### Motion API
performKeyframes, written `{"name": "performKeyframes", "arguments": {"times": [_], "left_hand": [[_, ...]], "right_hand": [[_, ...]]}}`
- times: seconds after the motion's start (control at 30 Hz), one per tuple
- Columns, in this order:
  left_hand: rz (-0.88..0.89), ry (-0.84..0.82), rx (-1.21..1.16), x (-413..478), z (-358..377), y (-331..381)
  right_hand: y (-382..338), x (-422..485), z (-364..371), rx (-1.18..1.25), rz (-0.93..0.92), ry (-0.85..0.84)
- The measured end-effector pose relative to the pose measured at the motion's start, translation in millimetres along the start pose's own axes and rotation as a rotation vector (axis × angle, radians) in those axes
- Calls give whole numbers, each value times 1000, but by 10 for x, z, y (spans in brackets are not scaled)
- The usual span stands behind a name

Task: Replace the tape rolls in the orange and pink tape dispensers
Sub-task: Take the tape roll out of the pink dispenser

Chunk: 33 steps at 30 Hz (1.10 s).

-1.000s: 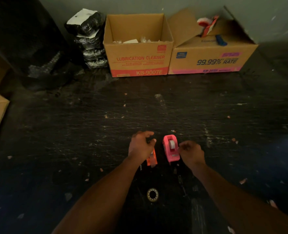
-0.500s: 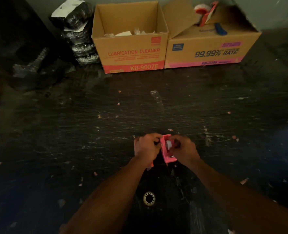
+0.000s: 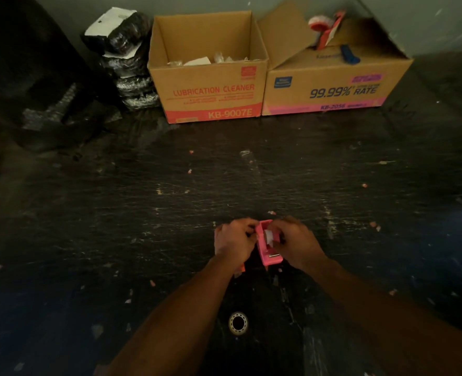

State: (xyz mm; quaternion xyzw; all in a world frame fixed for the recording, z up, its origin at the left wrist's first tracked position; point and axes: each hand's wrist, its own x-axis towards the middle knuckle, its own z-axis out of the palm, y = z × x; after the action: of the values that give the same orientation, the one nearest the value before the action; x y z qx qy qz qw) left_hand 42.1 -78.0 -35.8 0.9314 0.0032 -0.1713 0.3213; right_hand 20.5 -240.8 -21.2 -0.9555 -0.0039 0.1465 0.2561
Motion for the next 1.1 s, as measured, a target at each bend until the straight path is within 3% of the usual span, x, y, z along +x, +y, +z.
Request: {"name": "performKeyframes", "arguments": {"times": [0.1, 0.33, 0.67, 0.77, 0.93, 1.1], "left_hand": [[7, -21, 22, -25, -26, 7], [21, -10, 10, -14, 1, -23], [86, 55, 91, -97, -19, 58], [86, 69, -6, -194, -87, 124], [94, -45, -264, -466, -197, 257], [137, -39, -313, -763, -210, 324]], "right_hand": [[5, 14, -15, -54, -22, -73], [32, 107, 37, -85, -46, -60], [111, -31, -76, 66, -80, -2], [65, -112, -140, 99, -61, 24], [-36, -348, -279, 125, -80, 71], [-70, -674, -380, 122, -97, 94]]}}
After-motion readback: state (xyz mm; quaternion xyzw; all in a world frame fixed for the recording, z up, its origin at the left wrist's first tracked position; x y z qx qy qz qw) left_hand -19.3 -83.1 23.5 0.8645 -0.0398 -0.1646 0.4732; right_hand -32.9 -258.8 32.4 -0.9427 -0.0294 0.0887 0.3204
